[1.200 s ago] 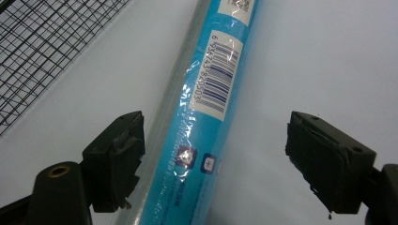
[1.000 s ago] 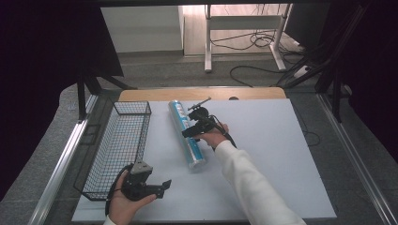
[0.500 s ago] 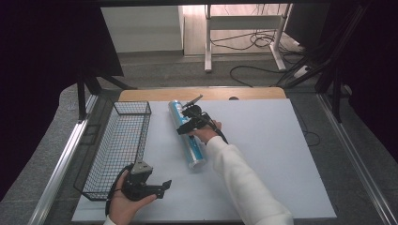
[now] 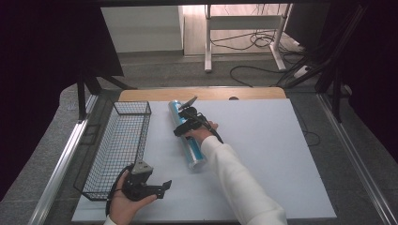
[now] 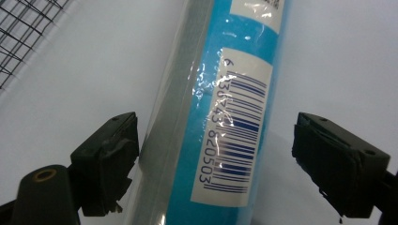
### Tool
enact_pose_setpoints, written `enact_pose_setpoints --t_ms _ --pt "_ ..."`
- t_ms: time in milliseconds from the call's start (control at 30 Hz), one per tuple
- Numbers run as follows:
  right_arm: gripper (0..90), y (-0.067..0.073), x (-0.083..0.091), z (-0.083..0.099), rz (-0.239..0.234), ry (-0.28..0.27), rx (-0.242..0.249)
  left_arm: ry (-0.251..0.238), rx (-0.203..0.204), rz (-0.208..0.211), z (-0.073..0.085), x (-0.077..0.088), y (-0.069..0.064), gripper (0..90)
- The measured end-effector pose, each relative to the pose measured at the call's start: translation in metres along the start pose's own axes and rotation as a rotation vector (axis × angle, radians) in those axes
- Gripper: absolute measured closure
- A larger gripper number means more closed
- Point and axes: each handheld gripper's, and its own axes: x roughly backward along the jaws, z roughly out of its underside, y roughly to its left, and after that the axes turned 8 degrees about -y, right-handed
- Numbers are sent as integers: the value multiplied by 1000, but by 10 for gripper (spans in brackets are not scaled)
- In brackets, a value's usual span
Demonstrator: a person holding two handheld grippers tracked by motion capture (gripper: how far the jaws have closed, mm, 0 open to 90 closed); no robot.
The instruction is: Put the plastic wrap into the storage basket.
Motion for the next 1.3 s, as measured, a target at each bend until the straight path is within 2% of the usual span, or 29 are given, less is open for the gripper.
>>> enact_pose_setpoints --t_ms 233,333,400,433,700,733,767,800,833,900,1033,1300 --pt "176 4 -13 2 5 55 -7 1 -1 -1 0 0 0 158" --pt "217 7 -19 3 7 83 1 2 -1 -2 1 -1 0 158" --pt "253 8 -23 3 -4 109 -11 2 -2 -2 1 -1 0 158" --pt "262 9 -24 2 6 109 -14 2 -2 -2 1 -1 0 158" --pt "290 1 -21 -1 -28 120 -126 -1 -2 -2 1 -1 0 158" --pt "290 1 -21 -1 -28 120 -126 -1 -2 -2 1 -1 0 158" --pt "305 -3 -20 -1 -53 122 -170 -3 -1 -2 1 0 1 158" --pt "313 -6 -19 -2 -66 117 -193 -4 -1 -2 1 0 1 158" --pt "317 -6 -18 -2 -72 120 -185 -4 0 -3 1 0 1 158" --pt "317 -5 -16 -1 -54 130 -142 -3 1 -3 1 0 2 158" --pt "318 -8 -13 -1 -67 130 -156 -2 -1 -3 1 -1 1 158" --pt "320 -15 5 -3 -77 101 -160 -2 0 -3 1 -1 0 158"
